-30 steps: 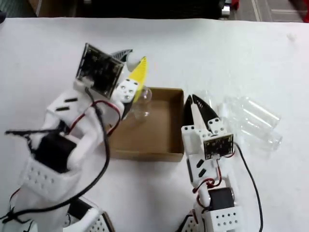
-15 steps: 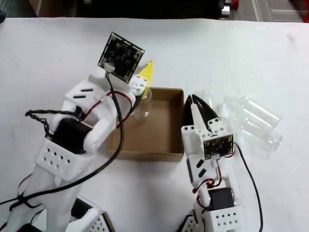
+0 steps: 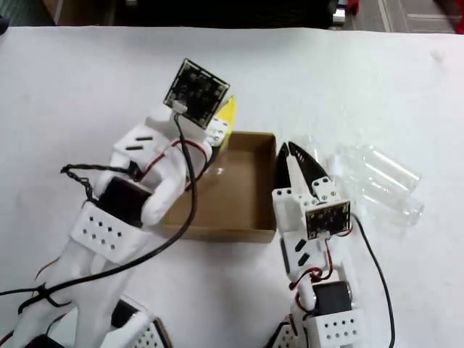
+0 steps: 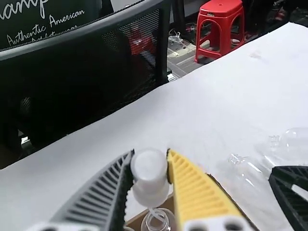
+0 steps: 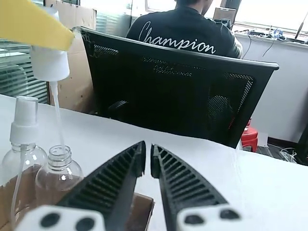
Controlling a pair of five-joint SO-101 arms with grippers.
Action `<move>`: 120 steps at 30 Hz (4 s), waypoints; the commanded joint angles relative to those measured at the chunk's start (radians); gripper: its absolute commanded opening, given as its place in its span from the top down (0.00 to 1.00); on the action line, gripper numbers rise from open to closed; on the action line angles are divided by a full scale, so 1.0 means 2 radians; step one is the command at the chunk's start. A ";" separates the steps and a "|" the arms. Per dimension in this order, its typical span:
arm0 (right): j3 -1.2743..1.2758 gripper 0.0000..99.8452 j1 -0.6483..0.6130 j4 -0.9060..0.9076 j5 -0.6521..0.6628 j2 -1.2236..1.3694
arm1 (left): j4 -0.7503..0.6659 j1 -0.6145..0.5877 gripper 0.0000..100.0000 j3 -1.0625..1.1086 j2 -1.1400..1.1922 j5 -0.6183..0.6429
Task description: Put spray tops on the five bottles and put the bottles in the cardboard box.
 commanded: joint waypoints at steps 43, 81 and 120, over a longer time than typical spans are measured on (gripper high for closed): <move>0.004 0.99 -0.006 -0.007 0.006 0.001 | -0.038 -0.026 0.83 0.030 -0.006 0.000; 0.004 0.99 -0.023 0.007 0.007 0.000 | 0.162 -0.287 0.83 0.345 -0.589 0.000; -0.375 0.96 0.017 0.336 0.111 0.080 | 0.002 -0.242 0.83 0.522 -0.587 0.021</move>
